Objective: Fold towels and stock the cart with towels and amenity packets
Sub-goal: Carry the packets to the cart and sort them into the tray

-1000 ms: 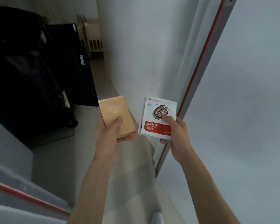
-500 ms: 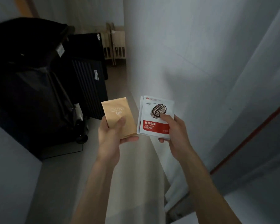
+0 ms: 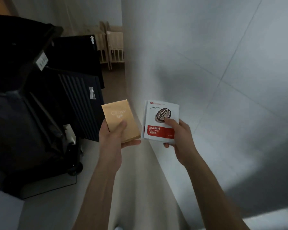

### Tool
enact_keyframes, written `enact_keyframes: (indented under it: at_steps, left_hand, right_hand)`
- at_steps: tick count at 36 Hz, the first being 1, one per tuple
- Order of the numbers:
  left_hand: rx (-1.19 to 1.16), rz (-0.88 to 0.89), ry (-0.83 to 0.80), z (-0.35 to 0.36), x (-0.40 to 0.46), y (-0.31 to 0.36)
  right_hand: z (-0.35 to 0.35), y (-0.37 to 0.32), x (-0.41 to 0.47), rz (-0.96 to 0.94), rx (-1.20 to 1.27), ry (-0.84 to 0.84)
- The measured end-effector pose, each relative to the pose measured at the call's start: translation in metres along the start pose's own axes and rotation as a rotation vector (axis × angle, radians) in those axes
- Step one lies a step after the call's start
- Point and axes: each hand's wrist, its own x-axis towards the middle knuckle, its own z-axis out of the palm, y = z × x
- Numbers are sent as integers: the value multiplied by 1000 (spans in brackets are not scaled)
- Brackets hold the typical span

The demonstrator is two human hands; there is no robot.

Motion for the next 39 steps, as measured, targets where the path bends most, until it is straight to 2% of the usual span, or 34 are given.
enact_keyframes:
  at_steps: [5,14,26,39]
  left_hand:
    - [4,-66,-38,-5,87,23]
    - [30,-73,-84,9,201,47]
    - [58,-55,-50,54,349,25]
    - [-16,-28,72,133,531,19]
  right_hand:
    - [50,-16,65,-16,7,42]
    - [103,-33,165,-28,-24,45]
    - [116,-35,333,-31,8,-10]
    - [126,-83,553,-37,-2,-90]
